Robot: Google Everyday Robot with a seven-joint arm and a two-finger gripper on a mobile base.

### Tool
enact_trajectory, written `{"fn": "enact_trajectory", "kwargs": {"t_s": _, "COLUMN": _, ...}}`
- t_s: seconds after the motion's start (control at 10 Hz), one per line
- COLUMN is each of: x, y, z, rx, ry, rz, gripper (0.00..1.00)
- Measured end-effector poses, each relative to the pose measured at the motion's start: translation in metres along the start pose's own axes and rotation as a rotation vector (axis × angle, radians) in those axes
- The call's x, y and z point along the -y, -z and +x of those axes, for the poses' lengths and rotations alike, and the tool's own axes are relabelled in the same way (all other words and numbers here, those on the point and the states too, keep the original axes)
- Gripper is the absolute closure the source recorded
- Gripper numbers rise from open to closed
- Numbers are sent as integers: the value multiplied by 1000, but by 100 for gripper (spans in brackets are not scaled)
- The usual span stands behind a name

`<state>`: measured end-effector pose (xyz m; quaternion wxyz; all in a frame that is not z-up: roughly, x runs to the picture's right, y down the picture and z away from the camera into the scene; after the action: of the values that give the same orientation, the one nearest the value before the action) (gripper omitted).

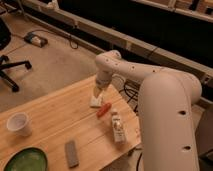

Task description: Place the white sponge in the ceramic cup

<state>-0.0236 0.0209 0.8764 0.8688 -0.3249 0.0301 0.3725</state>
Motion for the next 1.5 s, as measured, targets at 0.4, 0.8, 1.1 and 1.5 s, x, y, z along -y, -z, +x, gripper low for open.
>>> {"fn": "enact_trajectory", "kwargs": {"t_s": 0.4, "x": 5, "y": -4, "z": -13, "rx": -55, "ry": -47, "rz": 58, "gripper": 20}}
{"fn": "enact_trajectory", "kwargs": {"t_s": 0.8, "x": 7, "y": -40, "z": -17, "rx": -116, "ry": -98, "rz": 89, "gripper": 20}}
{"fn": "enact_trajectory", "kwargs": {"t_s": 1.1, "x": 10, "y": -64, "z": -11, "rx": -144, "ry": -158, "rz": 112, "gripper": 20}}
{"fn": "enact_trajectory", "kwargs": {"t_s": 1.5, "x": 10, "y": -91, "z": -7, "rx": -160, "ry": -233, "rz": 130, "gripper": 20}}
